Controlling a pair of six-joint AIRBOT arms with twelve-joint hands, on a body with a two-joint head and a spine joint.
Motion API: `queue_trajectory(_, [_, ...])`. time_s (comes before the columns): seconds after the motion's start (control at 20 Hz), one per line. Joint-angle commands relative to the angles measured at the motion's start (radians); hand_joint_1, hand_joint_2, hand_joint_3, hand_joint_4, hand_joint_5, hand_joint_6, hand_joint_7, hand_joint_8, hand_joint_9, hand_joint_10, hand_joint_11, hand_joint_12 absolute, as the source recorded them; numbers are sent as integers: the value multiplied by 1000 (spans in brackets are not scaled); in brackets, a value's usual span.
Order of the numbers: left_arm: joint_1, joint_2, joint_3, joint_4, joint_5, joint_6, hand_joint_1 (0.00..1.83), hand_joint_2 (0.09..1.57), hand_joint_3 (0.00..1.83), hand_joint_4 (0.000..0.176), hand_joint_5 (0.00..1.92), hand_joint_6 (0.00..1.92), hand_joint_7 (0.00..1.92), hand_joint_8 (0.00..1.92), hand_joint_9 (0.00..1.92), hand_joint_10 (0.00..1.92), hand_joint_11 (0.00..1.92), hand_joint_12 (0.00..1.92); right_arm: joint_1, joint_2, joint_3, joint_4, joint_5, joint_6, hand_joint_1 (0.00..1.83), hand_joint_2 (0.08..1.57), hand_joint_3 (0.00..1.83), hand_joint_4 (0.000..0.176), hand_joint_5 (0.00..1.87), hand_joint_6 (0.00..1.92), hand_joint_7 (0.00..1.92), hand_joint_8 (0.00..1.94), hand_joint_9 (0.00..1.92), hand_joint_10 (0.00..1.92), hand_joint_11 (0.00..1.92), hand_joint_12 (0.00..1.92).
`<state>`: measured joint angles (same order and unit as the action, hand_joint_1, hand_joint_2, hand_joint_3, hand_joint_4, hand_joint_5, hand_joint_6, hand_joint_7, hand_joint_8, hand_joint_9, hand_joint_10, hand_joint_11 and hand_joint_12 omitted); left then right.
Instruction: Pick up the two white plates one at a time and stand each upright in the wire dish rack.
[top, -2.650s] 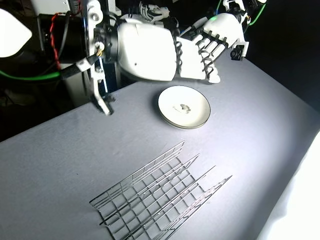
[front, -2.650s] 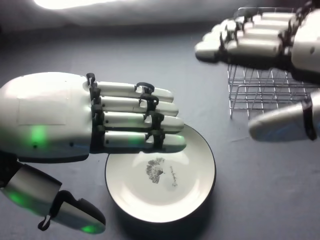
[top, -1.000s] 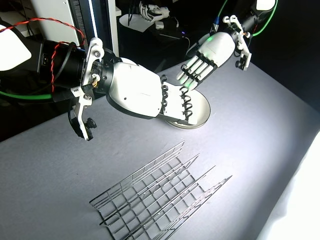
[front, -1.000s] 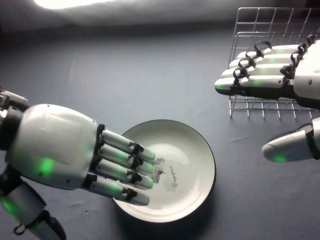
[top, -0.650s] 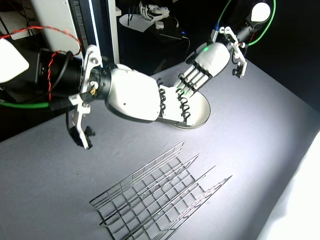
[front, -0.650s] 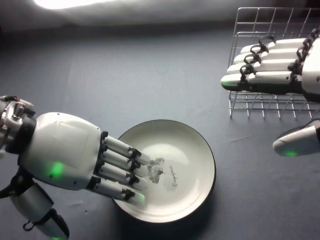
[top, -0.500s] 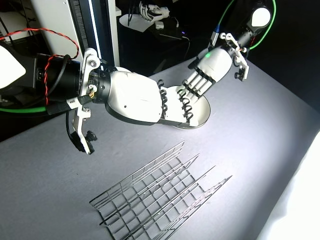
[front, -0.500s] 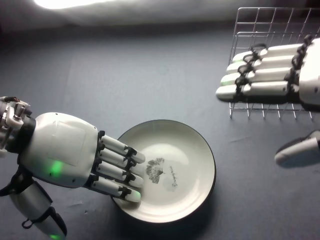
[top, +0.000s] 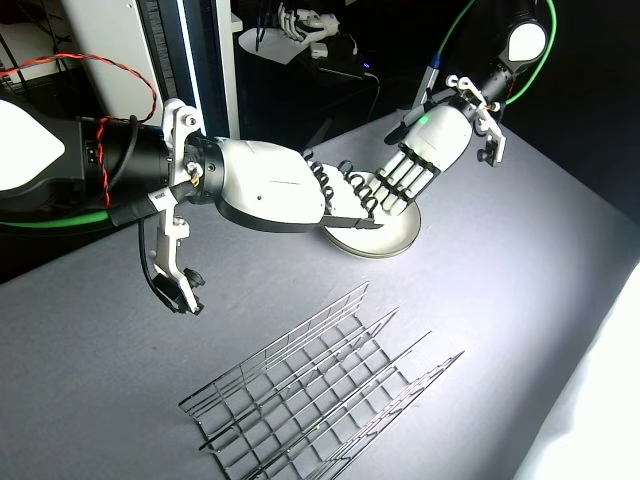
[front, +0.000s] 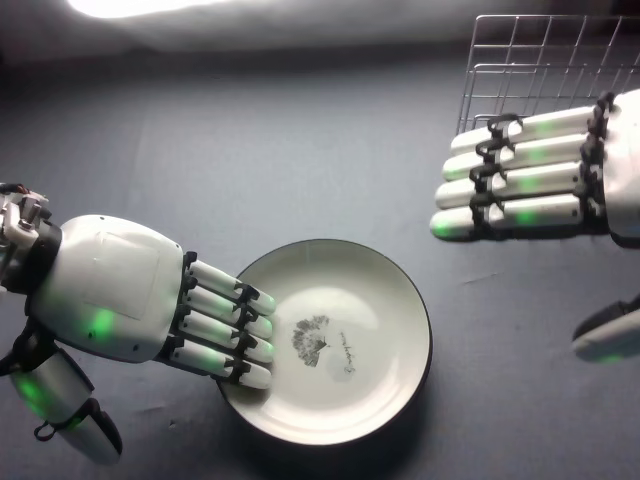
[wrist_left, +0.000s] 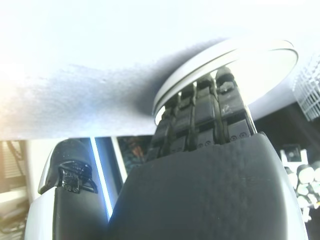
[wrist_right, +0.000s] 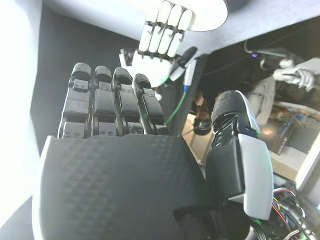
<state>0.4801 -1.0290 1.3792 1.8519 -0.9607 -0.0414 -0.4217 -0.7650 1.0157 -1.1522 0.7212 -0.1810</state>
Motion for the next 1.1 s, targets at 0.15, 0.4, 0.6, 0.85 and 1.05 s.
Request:
queue_trajectory(0.15, [11,0,26,-7,-21,8,0,1148,1,0,0,0,0,0,0,0,0,0,-4,0,5,39,107,-5,0,1219,16,0,0,0,0,0,0,0,0,0])
queue_trajectory(0.4, [34,-5,41,19,-22,28,0,1147,0,0,0,0,0,0,0,0,0,0,-5,-8,31,-9,145,-9,0,1197,2,0,0,0,0,0,0,0,0,0])
queue_trajectory(0.6, [35,-6,38,27,-26,31,0,1143,0,0,0,0,0,0,0,0,0,0,-2,-18,48,-29,161,-12,0,1192,0,0,0,0,0,0,0,0,0,0])
queue_trajectory(0.85, [43,-14,18,60,-27,31,0,1141,0,0,0,0,0,0,0,0,0,0,0,-33,68,-54,172,-13,0,1195,1,0,0,0,0,0,0,0,0,0])
queue_trajectory(1.05, [52,-31,17,72,-16,31,0,1137,0,0,0,0,0,0,0,0,0,0,0,-39,71,-61,172,-13,0,1204,4,0,0,0,0,0,0,0,0,0])
